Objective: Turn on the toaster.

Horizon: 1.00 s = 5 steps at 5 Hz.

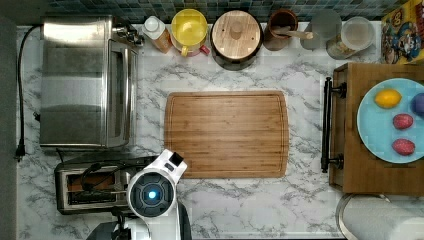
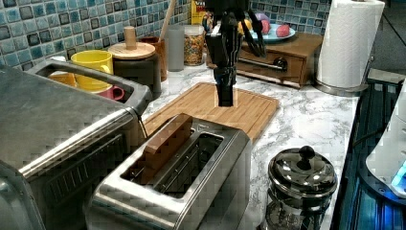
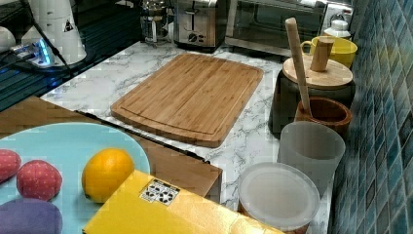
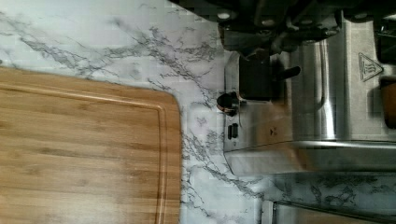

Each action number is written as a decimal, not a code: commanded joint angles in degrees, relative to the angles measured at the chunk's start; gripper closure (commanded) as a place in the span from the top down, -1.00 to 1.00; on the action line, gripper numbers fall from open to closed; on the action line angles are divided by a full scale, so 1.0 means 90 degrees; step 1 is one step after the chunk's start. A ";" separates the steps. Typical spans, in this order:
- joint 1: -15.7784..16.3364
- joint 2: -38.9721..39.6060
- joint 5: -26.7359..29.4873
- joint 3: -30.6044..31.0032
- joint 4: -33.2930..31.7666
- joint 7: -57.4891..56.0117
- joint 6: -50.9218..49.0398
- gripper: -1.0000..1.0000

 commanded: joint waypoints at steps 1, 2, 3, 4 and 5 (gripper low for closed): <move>0.0206 0.0052 0.0341 0.0121 -0.0136 -0.0298 0.0598 -1.00; 0.0011 0.0352 0.0179 0.0191 0.0042 0.0013 0.0735 -1.00; -0.0080 0.0566 0.0116 0.0203 0.0133 0.0321 0.1010 -1.00; -0.0115 0.0750 0.0181 0.0220 0.0303 0.0353 0.0976 -1.00; -0.0073 0.1033 0.0100 0.0400 0.0473 0.0355 0.0837 -1.00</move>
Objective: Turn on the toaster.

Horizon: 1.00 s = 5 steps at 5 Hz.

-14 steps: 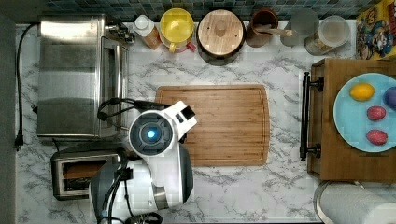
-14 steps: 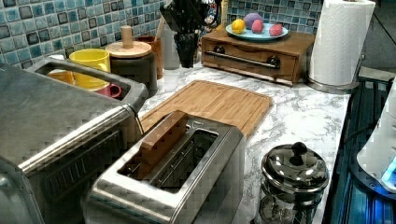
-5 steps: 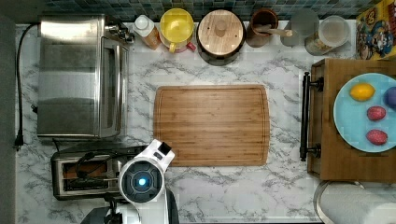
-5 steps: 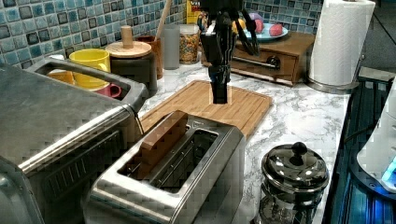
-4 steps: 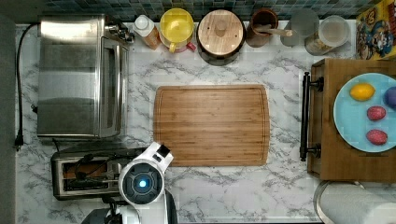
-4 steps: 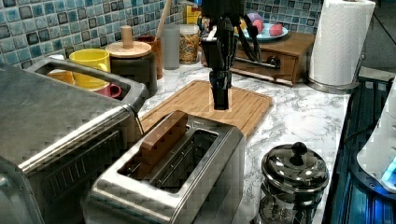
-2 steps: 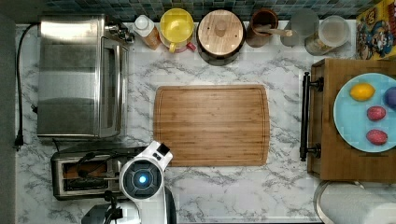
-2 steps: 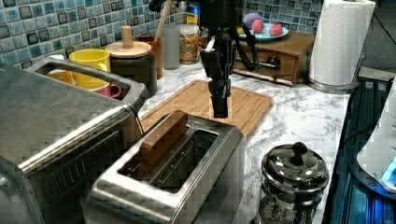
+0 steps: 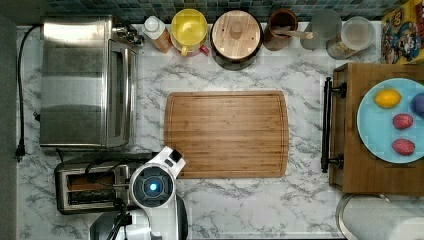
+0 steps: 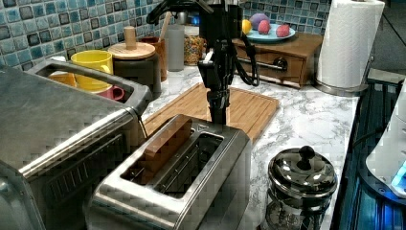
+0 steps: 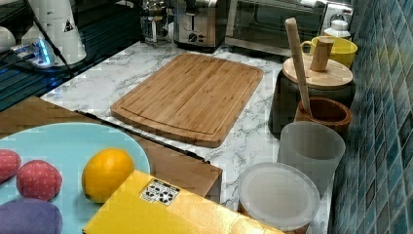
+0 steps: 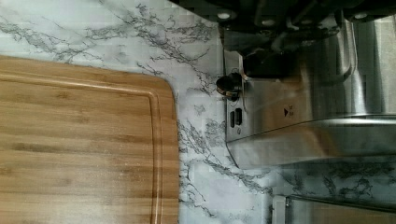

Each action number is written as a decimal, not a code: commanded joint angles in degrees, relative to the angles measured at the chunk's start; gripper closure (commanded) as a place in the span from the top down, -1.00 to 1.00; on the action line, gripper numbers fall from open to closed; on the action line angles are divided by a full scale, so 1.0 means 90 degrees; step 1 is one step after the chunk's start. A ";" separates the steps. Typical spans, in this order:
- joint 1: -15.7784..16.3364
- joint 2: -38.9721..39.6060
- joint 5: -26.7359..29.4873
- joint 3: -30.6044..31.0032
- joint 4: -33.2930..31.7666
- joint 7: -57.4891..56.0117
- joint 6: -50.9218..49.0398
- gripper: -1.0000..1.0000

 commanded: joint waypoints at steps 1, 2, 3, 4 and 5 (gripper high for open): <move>0.0077 0.0722 -0.0491 0.0292 0.0533 0.0547 0.0045 -1.00; 0.0113 0.1024 -0.0578 0.0310 0.0167 0.0725 0.0398 -1.00; 0.0162 0.0944 -0.0368 0.0306 -0.0544 0.0729 0.0781 -1.00; 0.0274 0.0545 -0.0109 0.0370 -0.1286 0.0430 0.1110 -1.00; 0.0294 0.0850 -0.0348 0.0452 -0.1317 0.0408 0.0925 -1.00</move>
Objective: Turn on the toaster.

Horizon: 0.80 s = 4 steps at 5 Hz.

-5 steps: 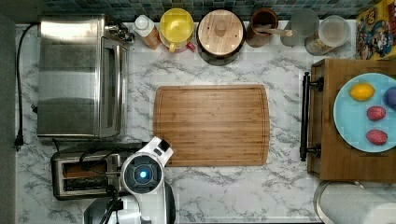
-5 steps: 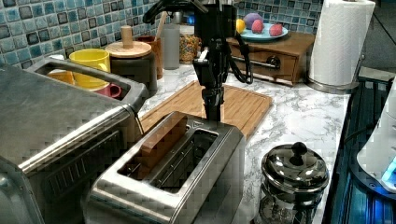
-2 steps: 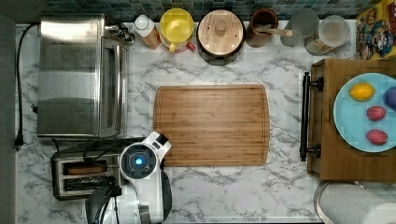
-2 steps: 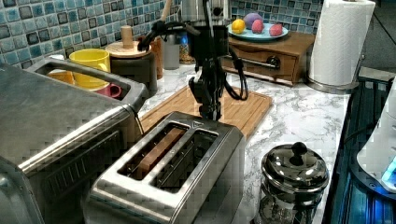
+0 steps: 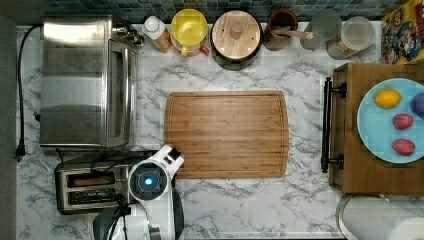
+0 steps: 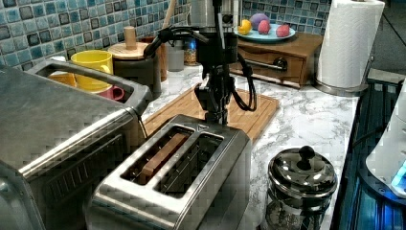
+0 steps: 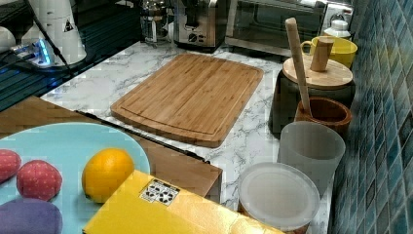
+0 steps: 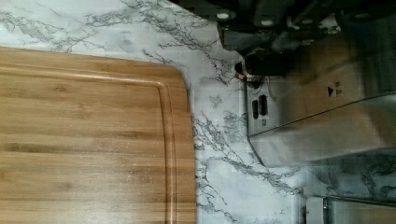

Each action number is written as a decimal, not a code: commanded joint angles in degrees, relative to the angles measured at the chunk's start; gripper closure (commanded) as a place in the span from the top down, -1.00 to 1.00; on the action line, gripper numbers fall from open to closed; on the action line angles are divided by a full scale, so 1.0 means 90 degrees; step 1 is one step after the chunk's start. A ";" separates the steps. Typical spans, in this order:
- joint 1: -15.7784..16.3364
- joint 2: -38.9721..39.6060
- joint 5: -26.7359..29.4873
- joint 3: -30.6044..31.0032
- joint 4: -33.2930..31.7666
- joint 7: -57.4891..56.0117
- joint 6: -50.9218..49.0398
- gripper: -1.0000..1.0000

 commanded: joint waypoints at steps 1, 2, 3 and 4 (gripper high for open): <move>0.0191 0.0614 -0.0277 0.0370 -0.1159 0.0026 0.0209 -1.00; 0.0179 0.0726 -0.0339 0.0357 -0.1211 0.0043 0.0217 -1.00; 0.0149 0.0591 -0.0196 0.0253 -0.1257 -0.0001 0.0289 -1.00; 0.0105 0.0590 -0.0193 0.0297 -0.1261 -0.0004 0.0289 -1.00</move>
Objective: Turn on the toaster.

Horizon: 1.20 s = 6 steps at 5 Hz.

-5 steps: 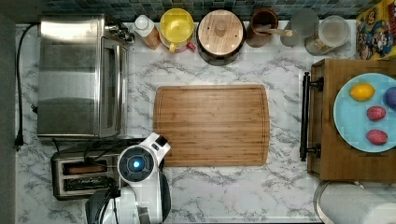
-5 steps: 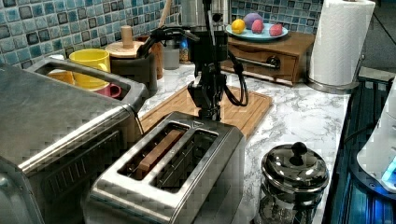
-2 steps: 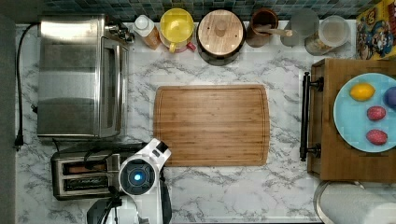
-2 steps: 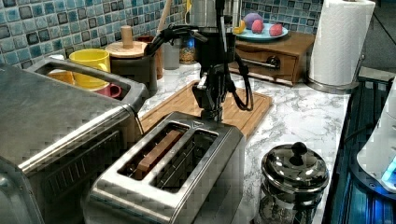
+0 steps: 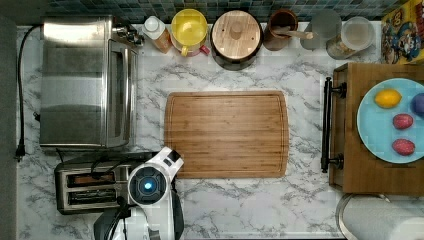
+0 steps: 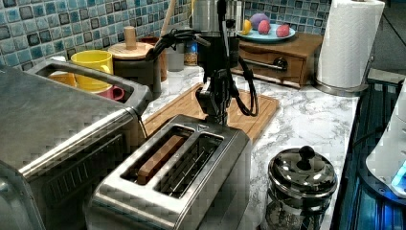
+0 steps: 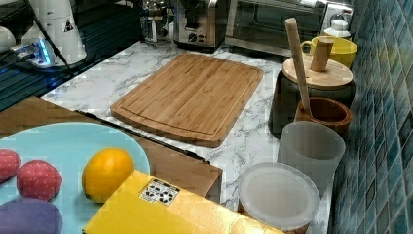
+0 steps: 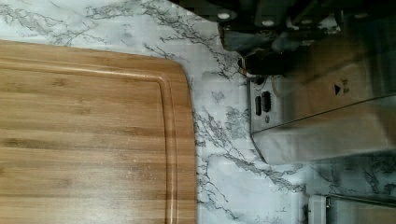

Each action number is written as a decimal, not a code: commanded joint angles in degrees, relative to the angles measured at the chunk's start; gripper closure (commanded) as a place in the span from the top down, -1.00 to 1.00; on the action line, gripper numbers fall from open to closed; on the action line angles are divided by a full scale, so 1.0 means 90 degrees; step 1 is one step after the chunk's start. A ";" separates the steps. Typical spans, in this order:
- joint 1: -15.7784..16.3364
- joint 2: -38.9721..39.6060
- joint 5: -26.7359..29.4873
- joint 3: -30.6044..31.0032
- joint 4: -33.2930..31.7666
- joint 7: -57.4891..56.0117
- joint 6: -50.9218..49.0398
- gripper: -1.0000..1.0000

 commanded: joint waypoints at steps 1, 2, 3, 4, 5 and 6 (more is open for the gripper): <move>0.0213 0.0546 -0.0188 0.0105 -0.1162 0.0008 0.0048 -1.00; 0.0175 0.0546 -0.0185 0.0144 -0.1160 0.0005 0.0047 -1.00; 0.0183 0.0546 -0.0185 0.0135 -0.1161 0.0008 0.0048 -1.00; 0.0189 0.0546 -0.0185 0.0130 -0.1160 0.0006 0.0049 -1.00; 0.0116 0.0545 -0.0179 0.0205 -0.1160 0.0002 0.0047 -1.00; 0.0107 0.0545 -0.0178 0.0214 -0.1159 0.0001 0.0047 -1.00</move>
